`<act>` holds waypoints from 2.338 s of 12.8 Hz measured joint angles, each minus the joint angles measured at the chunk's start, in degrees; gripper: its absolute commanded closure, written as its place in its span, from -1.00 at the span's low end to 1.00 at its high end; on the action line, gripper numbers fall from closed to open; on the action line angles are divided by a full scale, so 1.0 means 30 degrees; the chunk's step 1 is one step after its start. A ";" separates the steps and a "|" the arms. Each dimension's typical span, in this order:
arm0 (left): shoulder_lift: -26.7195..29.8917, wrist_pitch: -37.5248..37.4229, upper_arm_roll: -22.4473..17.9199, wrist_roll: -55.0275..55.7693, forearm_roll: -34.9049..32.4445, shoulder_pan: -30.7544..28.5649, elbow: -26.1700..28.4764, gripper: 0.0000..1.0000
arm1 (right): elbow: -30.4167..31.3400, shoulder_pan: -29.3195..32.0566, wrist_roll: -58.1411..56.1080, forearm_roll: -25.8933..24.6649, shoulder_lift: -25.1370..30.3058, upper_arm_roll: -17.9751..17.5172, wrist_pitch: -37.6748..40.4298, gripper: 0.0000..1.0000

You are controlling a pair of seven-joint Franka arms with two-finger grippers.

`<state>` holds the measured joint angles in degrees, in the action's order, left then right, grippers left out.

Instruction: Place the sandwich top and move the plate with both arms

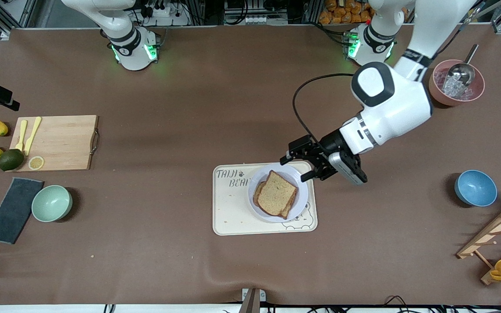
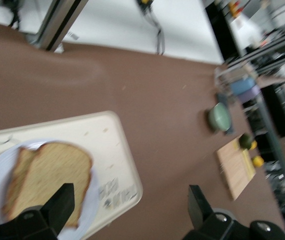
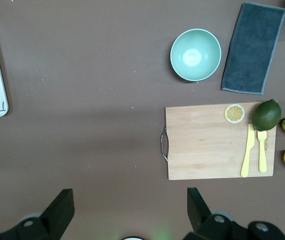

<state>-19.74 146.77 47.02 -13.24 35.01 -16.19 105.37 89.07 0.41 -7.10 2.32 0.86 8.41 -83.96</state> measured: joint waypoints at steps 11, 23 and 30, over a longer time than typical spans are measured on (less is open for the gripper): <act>0.4371 -1.8993 -0.0796 0.7084 -1.1788 -0.2706 -0.5752 -1.00 | -0.0010 0.0001 0.0000 0.0000 -0.0001 -0.0004 -0.0038 -1.00; 0.5042 -2.1847 -0.0995 0.6387 -1.4188 -0.4945 -0.7854 -1.00 | -0.0016 0.0001 0.0000 0.0000 -0.0001 -0.0006 -0.0040 -1.00; 0.6043 -2.1937 -0.9663 0.5975 -1.3081 0.1909 -0.7583 -1.00 | -0.0016 0.0001 -0.0001 0.0000 -0.0001 -0.0006 -0.0041 -1.00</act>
<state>-1.61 80.95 18.03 4.69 -4.23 -10.47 82.62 89.02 0.41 -7.10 2.32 0.86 8.39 -84.08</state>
